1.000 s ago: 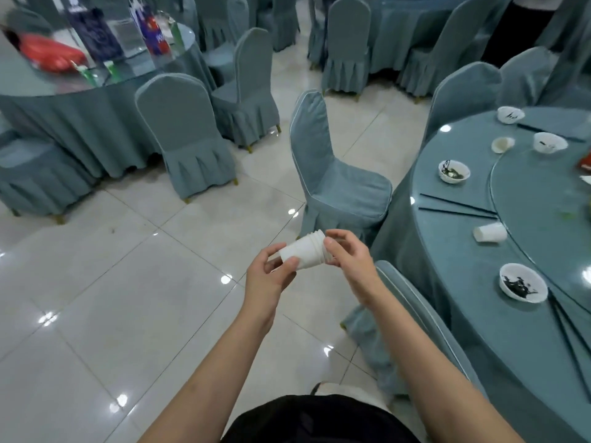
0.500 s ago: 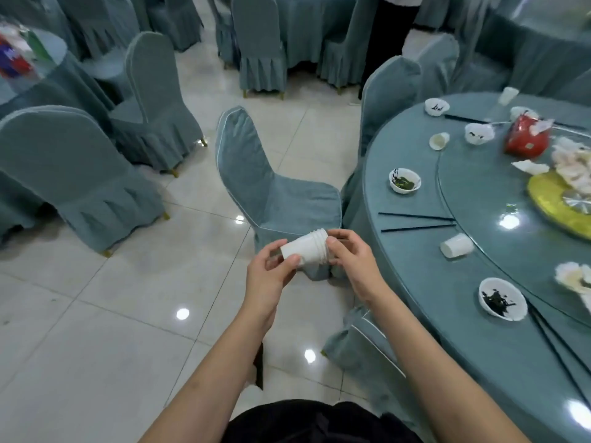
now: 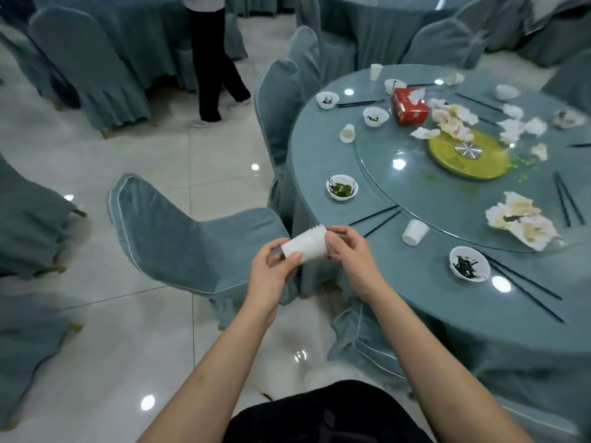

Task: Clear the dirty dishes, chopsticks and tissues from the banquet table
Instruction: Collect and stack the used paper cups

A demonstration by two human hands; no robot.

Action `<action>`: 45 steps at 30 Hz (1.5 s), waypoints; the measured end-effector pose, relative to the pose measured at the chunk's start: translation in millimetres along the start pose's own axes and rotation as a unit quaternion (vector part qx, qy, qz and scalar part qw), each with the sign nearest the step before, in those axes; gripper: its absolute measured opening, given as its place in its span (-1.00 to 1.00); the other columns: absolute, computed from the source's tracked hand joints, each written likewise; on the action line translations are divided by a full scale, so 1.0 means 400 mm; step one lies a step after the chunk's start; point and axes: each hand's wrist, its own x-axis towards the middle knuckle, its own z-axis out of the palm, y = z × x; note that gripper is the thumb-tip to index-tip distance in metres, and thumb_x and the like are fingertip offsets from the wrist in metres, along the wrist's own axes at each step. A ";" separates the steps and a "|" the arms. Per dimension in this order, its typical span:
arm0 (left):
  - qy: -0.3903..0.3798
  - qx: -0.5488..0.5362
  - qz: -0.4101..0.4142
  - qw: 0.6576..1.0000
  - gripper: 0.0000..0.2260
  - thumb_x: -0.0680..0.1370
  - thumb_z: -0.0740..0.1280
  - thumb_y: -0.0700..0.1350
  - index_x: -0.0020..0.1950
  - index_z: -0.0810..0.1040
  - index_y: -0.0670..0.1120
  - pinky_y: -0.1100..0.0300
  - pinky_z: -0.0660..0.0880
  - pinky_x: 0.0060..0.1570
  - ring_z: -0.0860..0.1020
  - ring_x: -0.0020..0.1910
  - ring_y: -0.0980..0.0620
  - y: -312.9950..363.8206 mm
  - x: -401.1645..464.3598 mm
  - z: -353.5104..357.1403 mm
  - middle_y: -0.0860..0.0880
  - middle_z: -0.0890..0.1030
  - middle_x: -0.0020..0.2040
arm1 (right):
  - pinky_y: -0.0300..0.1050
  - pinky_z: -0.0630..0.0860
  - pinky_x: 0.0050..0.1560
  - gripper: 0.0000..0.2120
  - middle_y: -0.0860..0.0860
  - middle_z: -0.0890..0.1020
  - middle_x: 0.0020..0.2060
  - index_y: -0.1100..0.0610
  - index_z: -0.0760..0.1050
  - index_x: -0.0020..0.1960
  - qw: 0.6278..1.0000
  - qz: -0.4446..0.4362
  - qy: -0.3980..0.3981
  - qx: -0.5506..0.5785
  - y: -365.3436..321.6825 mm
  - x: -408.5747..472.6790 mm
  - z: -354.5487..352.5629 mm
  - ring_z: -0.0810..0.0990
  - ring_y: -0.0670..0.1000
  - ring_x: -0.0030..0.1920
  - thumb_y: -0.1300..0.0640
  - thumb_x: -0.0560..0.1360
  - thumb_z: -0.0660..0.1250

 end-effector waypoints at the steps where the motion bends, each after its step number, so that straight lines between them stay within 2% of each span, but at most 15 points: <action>1: -0.010 0.004 -0.007 1.000 -0.68 0.56 0.45 -0.28 0.29 0.55 -0.12 0.26 0.64 -0.02 0.67 -0.01 0.03 0.005 0.020 0.010 -0.17 0.69 0.13 | -0.01 0.65 0.09 -0.62 0.05 0.70 0.09 0.05 0.61 0.19 1.000 0.004 0.014 0.000 -0.001 0.010 -0.005 0.67 0.05 0.13 -0.14 0.47 0.43; 5: -0.054 0.004 -0.033 0.998 -0.70 0.57 0.44 -0.28 0.28 0.55 -0.09 0.21 0.64 0.04 0.67 0.10 -0.08 0.006 0.113 0.058 -0.17 0.69 0.12 | 0.04 0.65 0.12 -0.74 0.11 0.69 0.09 0.10 0.60 0.19 0.997 0.012 0.069 0.031 -0.003 0.064 -0.038 0.67 0.07 0.10 0.00 0.57 0.42; 7: -0.070 0.007 -0.039 0.997 -0.72 0.57 0.44 -0.29 0.23 0.56 -0.07 0.22 0.63 0.03 0.68 0.08 -0.05 0.000 0.166 0.088 -0.16 0.70 0.10 | 0.01 0.64 0.11 -0.79 0.09 0.68 0.07 0.15 0.58 0.20 0.996 0.020 0.083 0.038 0.004 0.106 -0.060 0.66 0.02 0.06 0.07 0.63 0.37; 10: -0.081 0.008 -0.056 0.995 -0.75 0.57 0.43 -0.29 0.21 0.56 -0.06 0.22 0.61 0.01 0.68 0.10 -0.03 -0.011 0.233 0.121 -0.16 0.69 0.11 | -0.03 0.62 0.04 -0.79 0.06 0.69 0.01 0.17 0.57 0.16 0.992 0.043 0.107 0.050 0.015 0.177 -0.091 0.66 0.00 -0.01 0.04 0.65 0.33; 14: -0.083 0.033 -0.089 0.992 -0.75 0.57 0.44 -0.27 0.21 0.56 -0.06 0.20 0.61 0.03 0.67 0.15 -0.07 -0.025 0.345 0.184 -0.19 0.67 0.15 | -0.02 0.57 -0.01 -0.89 0.09 0.70 -0.06 0.14 0.57 0.05 0.977 0.064 0.192 0.071 0.041 0.287 -0.184 0.64 0.04 -0.10 0.10 0.64 0.34; 20: -0.109 0.046 -0.129 0.985 -0.73 0.58 0.44 -0.25 0.25 0.55 -0.08 0.12 0.61 0.18 0.66 0.17 -0.06 -0.036 0.472 0.319 -0.19 0.63 0.17 | 0.04 0.59 0.06 -0.94 0.06 0.68 -0.14 0.11 0.59 0.02 0.947 0.088 0.310 -0.007 0.144 0.415 -0.358 0.65 0.05 -0.10 0.14 0.58 0.38; 24: -0.121 0.056 -0.140 0.981 -0.73 0.58 0.44 -0.25 0.26 0.55 -0.08 0.04 0.60 0.24 0.67 0.15 -0.07 -0.055 0.513 0.388 -0.19 0.63 0.16 | -0.07 0.53 0.09 -0.88 0.05 0.67 -0.10 0.20 0.60 0.06 0.915 0.115 0.384 -0.043 0.214 0.469 -0.455 0.62 0.06 -0.05 0.18 0.55 0.39; 28: -0.119 0.069 -0.160 0.977 -0.74 0.57 0.44 -0.27 0.23 0.57 -0.08 -0.02 0.59 0.26 0.67 0.17 -0.13 -0.075 0.542 0.414 -0.23 0.63 0.18 | -0.06 0.47 0.11 -0.79 0.13 0.61 0.06 0.16 0.49 0.08 0.876 0.181 0.444 -0.050 0.271 0.504 -0.536 0.60 0.13 0.07 0.12 0.53 0.45; 30: -0.119 0.076 -0.162 0.977 -0.73 0.56 0.45 -0.27 0.23 0.57 -0.08 -0.01 0.60 0.23 0.68 0.15 -0.13 -0.077 0.563 0.419 -0.24 0.64 0.17 | 0.04 0.46 0.20 -0.68 0.19 0.57 0.13 0.19 0.47 0.12 0.854 0.215 0.468 -0.073 0.300 0.527 -0.566 0.56 0.21 0.16 0.09 0.49 0.49; 34: -0.119 0.076 -0.165 0.976 -0.73 0.56 0.46 -0.28 0.22 0.57 -0.09 0.10 0.62 0.11 0.70 0.05 -0.06 -0.062 0.597 0.424 -0.21 0.65 0.10 | 0.10 0.44 0.29 -0.49 0.22 0.52 0.19 0.19 0.43 0.18 0.833 0.276 0.473 -0.080 0.337 0.555 -0.587 0.53 0.23 0.21 0.00 0.41 0.58; 37: -0.115 0.074 -0.166 0.977 -0.74 0.55 0.46 -0.28 0.21 0.57 -0.08 0.08 0.61 0.14 0.69 0.06 -0.07 -0.051 0.611 0.423 -0.19 0.65 0.09 | 0.07 0.46 0.27 -0.43 0.19 0.54 0.20 0.16 0.39 0.19 0.838 0.298 0.452 -0.074 0.352 0.561 -0.582 0.56 0.21 0.20 -0.04 0.38 0.61; 40: -0.116 0.074 -0.165 0.977 -0.74 0.56 0.45 -0.28 0.22 0.56 -0.09 0.05 0.60 0.19 0.67 0.10 -0.10 -0.048 0.617 0.420 -0.19 0.65 0.10 | -0.02 0.44 0.15 -0.44 0.17 0.58 0.17 0.20 0.36 0.25 0.845 0.296 0.442 -0.055 0.346 0.565 -0.567 0.59 0.18 0.15 0.03 0.44 0.58; 45: -0.111 0.063 -0.164 0.978 -0.76 0.57 0.45 -0.27 0.20 0.57 -0.07 0.11 0.61 0.14 0.68 0.06 -0.03 -0.052 0.618 0.417 -0.16 0.65 0.05 | -0.09 0.41 0.14 -0.39 0.16 0.55 0.22 0.24 0.33 0.38 0.861 0.277 0.426 -0.023 0.316 0.554 -0.559 0.56 0.15 0.18 0.08 0.48 0.55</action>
